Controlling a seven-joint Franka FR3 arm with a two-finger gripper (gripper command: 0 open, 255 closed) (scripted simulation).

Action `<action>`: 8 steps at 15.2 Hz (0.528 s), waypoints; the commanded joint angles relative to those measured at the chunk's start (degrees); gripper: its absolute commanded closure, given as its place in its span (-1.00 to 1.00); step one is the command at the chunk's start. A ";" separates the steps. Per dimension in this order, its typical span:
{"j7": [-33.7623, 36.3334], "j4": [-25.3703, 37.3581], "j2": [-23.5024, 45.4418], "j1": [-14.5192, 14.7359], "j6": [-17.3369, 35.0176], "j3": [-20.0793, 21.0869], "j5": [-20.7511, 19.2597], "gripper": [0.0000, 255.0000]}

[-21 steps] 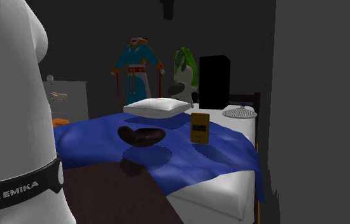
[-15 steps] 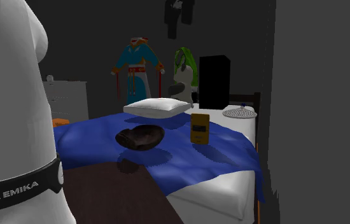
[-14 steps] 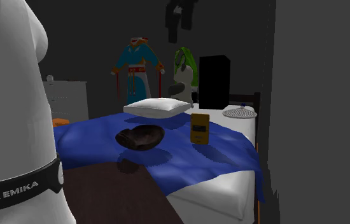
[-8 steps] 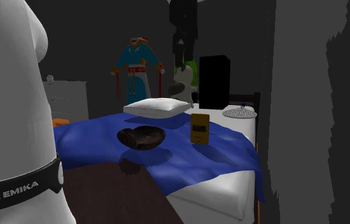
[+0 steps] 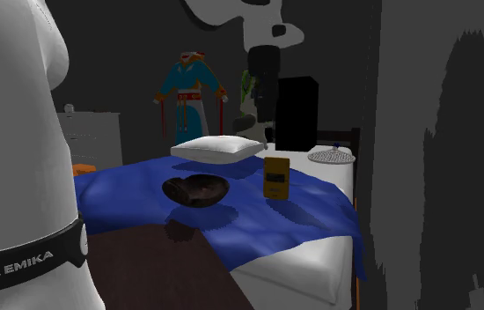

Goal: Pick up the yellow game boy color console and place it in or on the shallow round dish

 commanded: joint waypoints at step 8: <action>20.62 10.00 21.66 -1.81 11.74 4.53 -13.41 -1.00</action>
